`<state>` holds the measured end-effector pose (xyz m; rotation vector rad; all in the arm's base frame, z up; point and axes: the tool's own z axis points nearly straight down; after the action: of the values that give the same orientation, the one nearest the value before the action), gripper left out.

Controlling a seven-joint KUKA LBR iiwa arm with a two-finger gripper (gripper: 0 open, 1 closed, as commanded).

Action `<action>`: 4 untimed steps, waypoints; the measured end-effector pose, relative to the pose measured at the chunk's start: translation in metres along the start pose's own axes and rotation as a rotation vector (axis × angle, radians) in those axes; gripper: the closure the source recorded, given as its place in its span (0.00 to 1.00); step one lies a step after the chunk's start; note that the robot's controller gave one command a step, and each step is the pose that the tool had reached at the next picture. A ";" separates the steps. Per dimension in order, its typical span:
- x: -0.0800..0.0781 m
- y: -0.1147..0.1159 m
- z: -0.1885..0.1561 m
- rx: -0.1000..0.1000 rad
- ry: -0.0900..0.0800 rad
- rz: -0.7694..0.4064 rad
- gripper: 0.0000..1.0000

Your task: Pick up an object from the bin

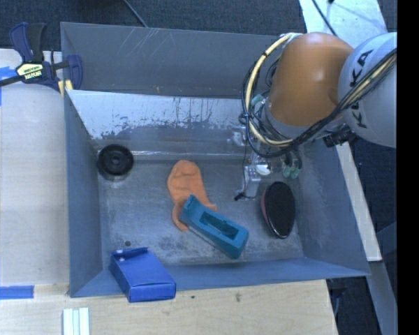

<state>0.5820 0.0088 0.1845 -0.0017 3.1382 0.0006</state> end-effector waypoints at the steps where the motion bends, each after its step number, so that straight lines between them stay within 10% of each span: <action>1: 0.052 0.016 0.079 0.000 -0.003 0.061 0.00; 4: 0.077 0.025 0.104 -0.002 0.002 0.294 0.00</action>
Offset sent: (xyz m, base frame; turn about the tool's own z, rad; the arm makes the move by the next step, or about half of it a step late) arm -0.0509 0.0226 -0.0636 0.0522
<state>0.5054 0.0339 0.0805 0.4588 3.1063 0.0040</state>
